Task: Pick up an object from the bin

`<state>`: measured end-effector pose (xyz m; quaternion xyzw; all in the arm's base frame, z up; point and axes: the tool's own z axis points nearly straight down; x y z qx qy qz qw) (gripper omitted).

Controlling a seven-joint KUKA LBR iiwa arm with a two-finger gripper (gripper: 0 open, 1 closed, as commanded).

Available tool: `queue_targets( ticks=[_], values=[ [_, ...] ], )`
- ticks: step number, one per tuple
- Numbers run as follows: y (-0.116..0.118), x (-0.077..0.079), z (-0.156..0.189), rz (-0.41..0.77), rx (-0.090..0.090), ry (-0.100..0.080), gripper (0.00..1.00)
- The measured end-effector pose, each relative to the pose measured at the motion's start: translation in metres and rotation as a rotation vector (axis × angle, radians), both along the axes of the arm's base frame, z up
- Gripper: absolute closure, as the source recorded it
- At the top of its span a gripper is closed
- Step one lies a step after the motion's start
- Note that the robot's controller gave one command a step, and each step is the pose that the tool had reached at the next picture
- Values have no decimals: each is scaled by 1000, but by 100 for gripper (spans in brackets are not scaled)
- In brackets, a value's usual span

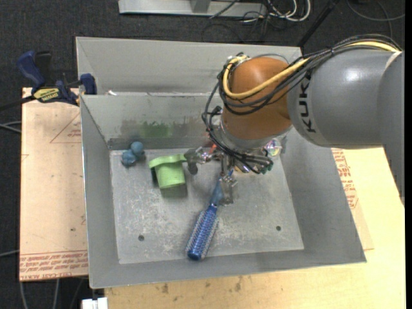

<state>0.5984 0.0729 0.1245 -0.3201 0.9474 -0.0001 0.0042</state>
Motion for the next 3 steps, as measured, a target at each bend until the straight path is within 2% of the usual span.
queue_targets(
  ticks=[1, 2, 3],
  values=[
    [-21, 1, -56, 278, -2, 9, 0],
    [-20, 2, -54, 278, -2, 6, 100],
    [6, 5, 87, 269, -2, -3, 100]
  ],
)
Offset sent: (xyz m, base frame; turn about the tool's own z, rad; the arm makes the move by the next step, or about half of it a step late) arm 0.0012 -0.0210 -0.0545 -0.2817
